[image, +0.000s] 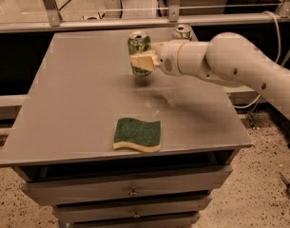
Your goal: Move green can near 7up can
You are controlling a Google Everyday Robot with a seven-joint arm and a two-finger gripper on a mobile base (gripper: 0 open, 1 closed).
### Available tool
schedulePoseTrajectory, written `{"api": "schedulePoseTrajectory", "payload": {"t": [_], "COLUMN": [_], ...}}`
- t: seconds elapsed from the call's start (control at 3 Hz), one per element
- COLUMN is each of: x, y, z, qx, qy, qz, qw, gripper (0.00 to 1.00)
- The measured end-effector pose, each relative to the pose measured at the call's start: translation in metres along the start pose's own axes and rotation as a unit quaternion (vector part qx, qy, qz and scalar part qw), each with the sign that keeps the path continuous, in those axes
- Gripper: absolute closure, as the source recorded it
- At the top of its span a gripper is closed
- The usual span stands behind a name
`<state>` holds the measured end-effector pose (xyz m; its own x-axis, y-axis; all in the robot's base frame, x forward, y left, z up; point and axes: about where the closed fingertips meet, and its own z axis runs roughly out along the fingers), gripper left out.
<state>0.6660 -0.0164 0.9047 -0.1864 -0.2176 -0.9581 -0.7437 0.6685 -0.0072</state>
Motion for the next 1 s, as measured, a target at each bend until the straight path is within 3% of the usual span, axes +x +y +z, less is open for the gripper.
{"api": "schedulePoseTrajectory", "payload": {"t": [0.33,1.0], "x": [0.012,0.032], "y": [-0.03,-0.083], "z": [-0.029,-0.063], "qx": [0.046,0.113], "qy": [-0.011,-0.019], "qz": [0.021,0.04], "qw": [0.9987,0.9926], "gripper": [1.0,1.0]}}
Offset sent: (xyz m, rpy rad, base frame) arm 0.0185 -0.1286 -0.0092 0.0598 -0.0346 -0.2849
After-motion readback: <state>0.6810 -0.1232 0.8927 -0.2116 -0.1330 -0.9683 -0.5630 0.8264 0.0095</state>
